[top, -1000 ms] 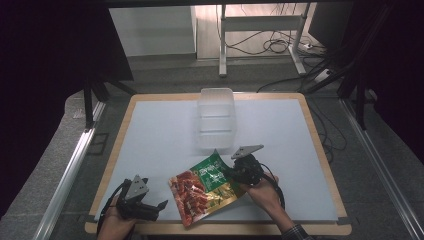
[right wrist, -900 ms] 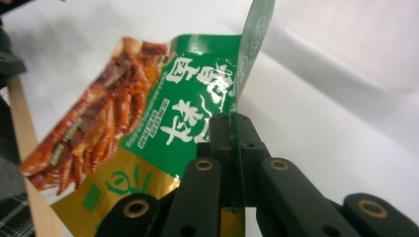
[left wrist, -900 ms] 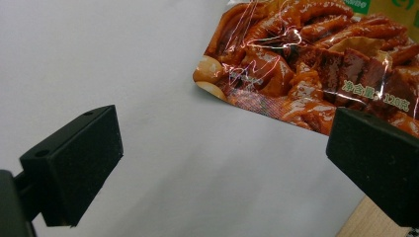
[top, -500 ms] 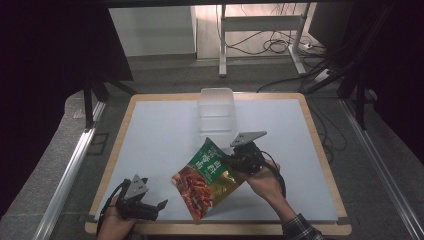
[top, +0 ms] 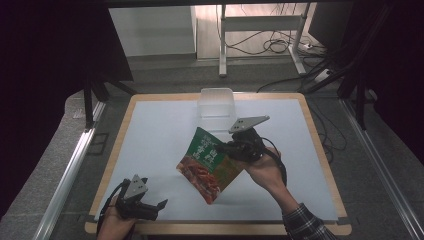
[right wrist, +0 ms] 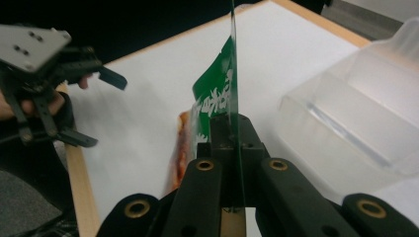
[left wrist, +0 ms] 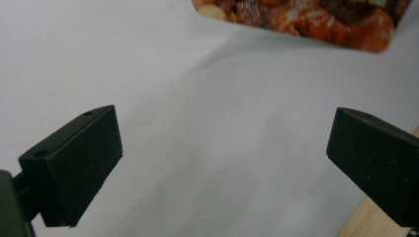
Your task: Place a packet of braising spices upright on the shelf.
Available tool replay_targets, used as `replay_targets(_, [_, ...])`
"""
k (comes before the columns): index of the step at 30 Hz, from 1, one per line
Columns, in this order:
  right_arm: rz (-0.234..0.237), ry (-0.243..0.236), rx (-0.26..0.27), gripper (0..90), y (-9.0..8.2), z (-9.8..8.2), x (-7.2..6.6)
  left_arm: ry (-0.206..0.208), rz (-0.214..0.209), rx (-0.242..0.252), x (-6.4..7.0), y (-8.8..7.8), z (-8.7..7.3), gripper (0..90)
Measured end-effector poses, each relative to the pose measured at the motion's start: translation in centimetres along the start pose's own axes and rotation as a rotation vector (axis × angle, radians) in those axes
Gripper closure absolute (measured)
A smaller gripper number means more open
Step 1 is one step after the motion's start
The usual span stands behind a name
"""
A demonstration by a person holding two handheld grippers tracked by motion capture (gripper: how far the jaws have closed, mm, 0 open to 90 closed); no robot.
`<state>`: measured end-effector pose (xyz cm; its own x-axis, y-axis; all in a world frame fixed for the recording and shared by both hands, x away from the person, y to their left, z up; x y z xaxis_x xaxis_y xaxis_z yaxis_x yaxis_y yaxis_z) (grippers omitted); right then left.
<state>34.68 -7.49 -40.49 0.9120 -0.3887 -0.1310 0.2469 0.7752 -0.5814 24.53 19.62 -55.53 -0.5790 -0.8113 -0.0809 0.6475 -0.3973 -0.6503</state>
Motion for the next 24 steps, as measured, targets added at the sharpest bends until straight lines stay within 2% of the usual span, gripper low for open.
replay_targets(6, [0.012, -0.013, 0.022, 89.1, -0.8, 1.4, -0.2, -0.001, 0.000, 0.002, 0.0, 0.0, 0.0, 0.6])
replay_targets(11, [-0.008, -0.032, 0.019, 89.1, -1.0, 2.0, -0.2, -0.001, 0.000, 0.001, 0.0, 0.0, 0.0, 0.6])
replay_targets(17, [-0.052, -0.053, 0.019, 89.2, -1.4, 3.0, 0.6, -0.003, 0.000, 0.002, 0.0, 0.0, 0.0, 0.5])
replay_targets(24, [-0.047, -0.065, 0.036, 89.1, -1.8, 4.3, 1.5, -0.004, -0.001, 0.002, 0.0, 0.0, 0.0, 0.5])
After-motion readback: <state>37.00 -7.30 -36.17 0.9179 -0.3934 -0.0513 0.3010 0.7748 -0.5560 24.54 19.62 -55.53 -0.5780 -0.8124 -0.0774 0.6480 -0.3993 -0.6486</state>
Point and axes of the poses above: each handheld gripper's, and its own axes: y roughly forward along the jaws, z roughly out of its top, x roughly to its right, the point moved 5 cm from there along y, roughly forward along the jaws, and after that the axes turned 5 degrees about z, right-handed, at the moved point
